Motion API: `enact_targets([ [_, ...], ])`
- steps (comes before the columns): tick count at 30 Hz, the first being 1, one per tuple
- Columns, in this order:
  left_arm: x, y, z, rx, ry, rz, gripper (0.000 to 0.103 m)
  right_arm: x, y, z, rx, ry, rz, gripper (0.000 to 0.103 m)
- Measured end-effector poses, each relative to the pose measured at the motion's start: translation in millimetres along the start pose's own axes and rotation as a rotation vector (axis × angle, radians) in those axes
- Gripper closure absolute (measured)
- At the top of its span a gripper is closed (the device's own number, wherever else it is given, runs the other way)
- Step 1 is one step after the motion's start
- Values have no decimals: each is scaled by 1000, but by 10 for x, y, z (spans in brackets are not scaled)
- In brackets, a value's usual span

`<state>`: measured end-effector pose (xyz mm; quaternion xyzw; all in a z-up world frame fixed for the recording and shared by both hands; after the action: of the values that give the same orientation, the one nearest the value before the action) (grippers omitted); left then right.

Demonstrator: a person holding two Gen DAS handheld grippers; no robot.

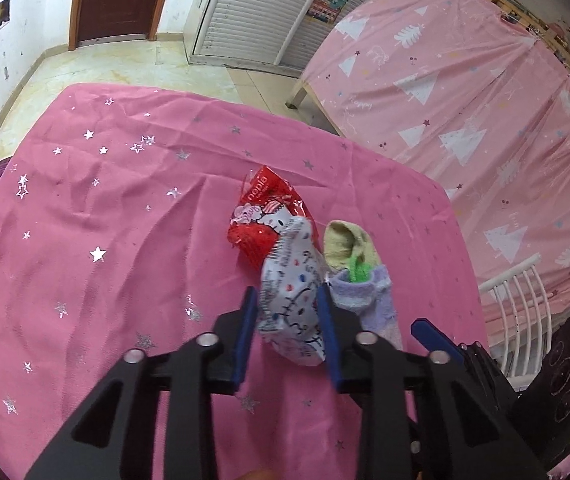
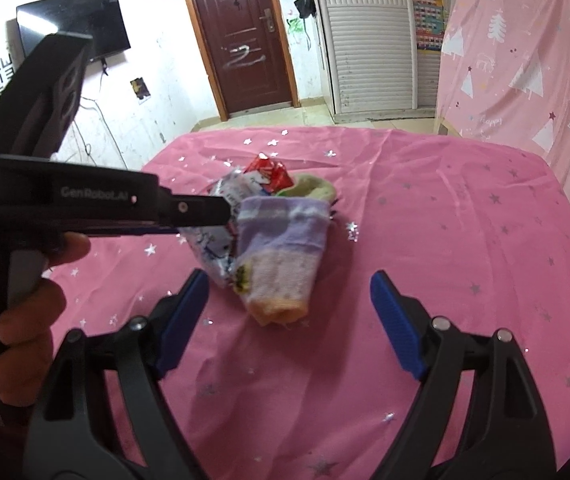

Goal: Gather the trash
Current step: 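Grasp the white Hello Kitty wrapper with the left tool while the right tool grasps the purple sock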

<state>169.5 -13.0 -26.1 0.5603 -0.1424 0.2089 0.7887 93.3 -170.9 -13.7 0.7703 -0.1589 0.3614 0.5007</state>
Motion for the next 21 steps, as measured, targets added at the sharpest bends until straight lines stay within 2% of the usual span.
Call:
enact_targets([
  [5,-11,52,-6,1,-6,21,92,32,-65,-20,-9,2,-18,24],
  [6,-17,64,-6,1,-9,25,92,37,-75,-20,-15,0,-21,28],
  [7,-24,75,3,3,-16,30,93,39,-95,-15,-26,-1,-32,40],
  [8,-27,86,10,6,-21,34,93,31,-115,-12,-32,-1,-44,45],
  [10,-39,108,16,4,-30,38,93,17,-143,-14,-36,1,-63,66],
  [13,-57,149,58,8,-42,50,93,6,-141,-33,-48,11,-61,84],
  [16,-69,181,100,18,-49,60,93,0,-95,-19,-50,5,-43,90],
  [21,-75,254,196,33,-69,82,93,28,52,25,-64,-11,6,91],
])
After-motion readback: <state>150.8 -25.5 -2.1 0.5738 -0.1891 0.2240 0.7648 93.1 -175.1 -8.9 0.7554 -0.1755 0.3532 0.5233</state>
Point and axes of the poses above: each gripper's, at about its wrist camera, not at the fingertips, and y roughly against the way its jaws point, z to its right, x to its top, the point moved 1 cm from there along -y, roughly the way its jaws point, and after that the axes turned 5 degrees about x, right-handed, at the moved point
